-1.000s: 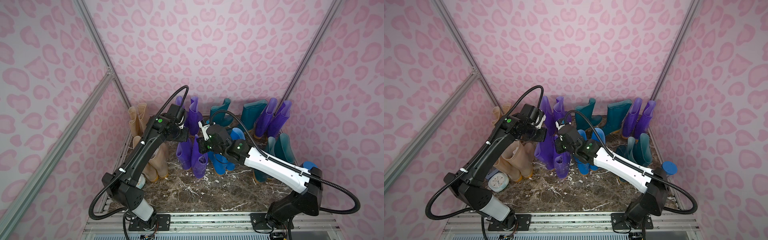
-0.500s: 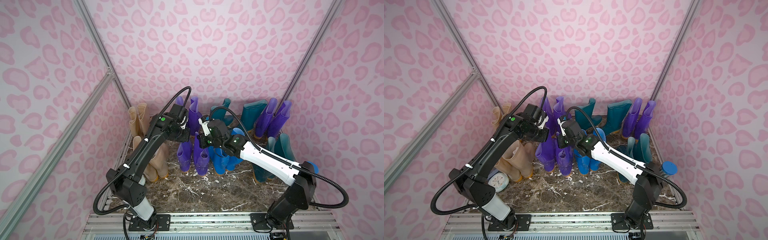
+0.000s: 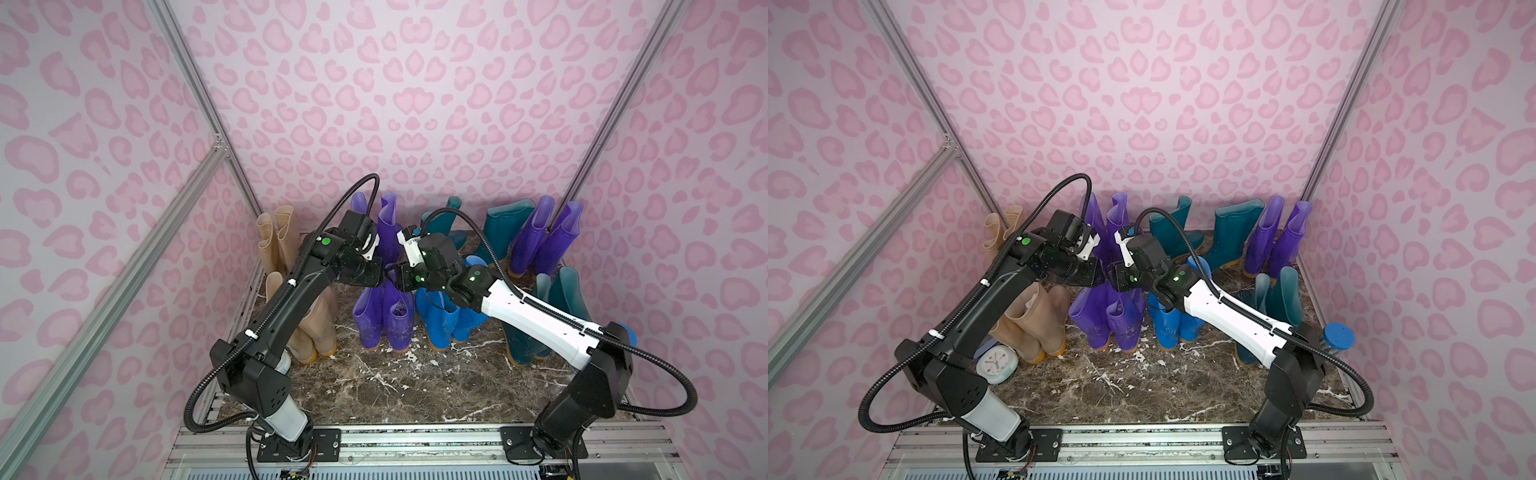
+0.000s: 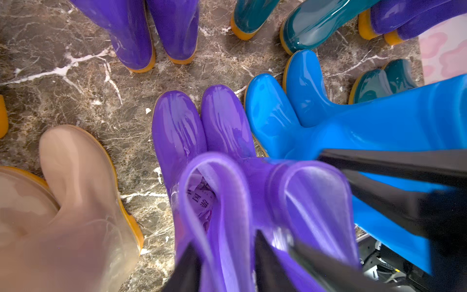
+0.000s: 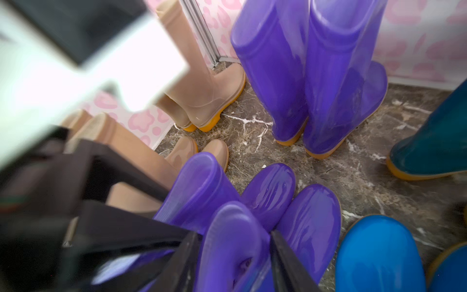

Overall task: Match and arrange rain boots in pairs
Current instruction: Adjust the rain boot at the center of the board.

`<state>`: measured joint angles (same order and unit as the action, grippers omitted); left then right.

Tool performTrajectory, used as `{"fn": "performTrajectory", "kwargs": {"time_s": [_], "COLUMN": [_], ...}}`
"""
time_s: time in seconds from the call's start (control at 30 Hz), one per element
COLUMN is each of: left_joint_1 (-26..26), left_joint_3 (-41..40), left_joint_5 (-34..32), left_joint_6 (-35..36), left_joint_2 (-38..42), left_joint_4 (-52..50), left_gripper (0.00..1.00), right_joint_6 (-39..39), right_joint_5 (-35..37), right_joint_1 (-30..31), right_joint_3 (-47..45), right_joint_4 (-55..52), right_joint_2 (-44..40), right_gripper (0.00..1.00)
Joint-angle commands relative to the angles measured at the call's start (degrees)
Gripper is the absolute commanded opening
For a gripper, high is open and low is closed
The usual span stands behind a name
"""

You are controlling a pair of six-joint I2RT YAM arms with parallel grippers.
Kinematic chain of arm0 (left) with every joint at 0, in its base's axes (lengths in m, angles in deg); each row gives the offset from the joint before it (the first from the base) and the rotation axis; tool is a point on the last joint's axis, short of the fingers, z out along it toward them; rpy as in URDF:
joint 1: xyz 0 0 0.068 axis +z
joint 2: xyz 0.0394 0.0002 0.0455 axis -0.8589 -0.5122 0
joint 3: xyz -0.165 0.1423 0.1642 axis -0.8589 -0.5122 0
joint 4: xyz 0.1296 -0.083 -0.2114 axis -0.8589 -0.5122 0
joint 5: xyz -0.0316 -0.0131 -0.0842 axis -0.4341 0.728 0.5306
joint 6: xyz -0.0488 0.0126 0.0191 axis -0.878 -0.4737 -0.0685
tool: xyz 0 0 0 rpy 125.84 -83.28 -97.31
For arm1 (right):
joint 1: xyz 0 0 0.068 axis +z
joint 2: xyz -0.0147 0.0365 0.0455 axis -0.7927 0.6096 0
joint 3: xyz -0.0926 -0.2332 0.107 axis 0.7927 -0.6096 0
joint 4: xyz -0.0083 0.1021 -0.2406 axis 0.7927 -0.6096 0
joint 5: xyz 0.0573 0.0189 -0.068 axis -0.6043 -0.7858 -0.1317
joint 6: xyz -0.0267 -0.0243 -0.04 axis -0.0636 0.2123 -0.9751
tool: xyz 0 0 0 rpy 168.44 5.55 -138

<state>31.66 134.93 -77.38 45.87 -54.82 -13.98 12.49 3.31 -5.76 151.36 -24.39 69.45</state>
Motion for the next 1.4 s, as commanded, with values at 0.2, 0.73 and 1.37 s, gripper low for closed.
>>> {"fn": "performTrajectory", "kwargs": {"time_s": [0.2, 0.73, 1.37], "left_joint_1": [-0.02, -4.42, -6.27], "left_joint_3": [11.27, 26.23, 48.89], "left_joint_5": [-1.39, 6.78, -4.59], "left_joint_6": [2.25, 9.83, 13.53], "left_joint_2": [0.73, -14.87, -42.36], "left_joint_4": [0.14, 7.03, 20.57], "left_gripper": [0.63, 0.67, 0.74], "right_joint_6": [-7.09, -18.73, -21.47], "right_joint_5": [15.43, 26.17, 15.23], "right_joint_1": [-9.11, -32.75, -34.81], "right_joint_3": [2.22, 27.12, 30.87], "right_joint_4": [-9.35, -20.62, -19.01], "right_joint_2": [-9.56, 13.3, 23.68], "right_gripper": [0.6, 0.79, 0.2]}}
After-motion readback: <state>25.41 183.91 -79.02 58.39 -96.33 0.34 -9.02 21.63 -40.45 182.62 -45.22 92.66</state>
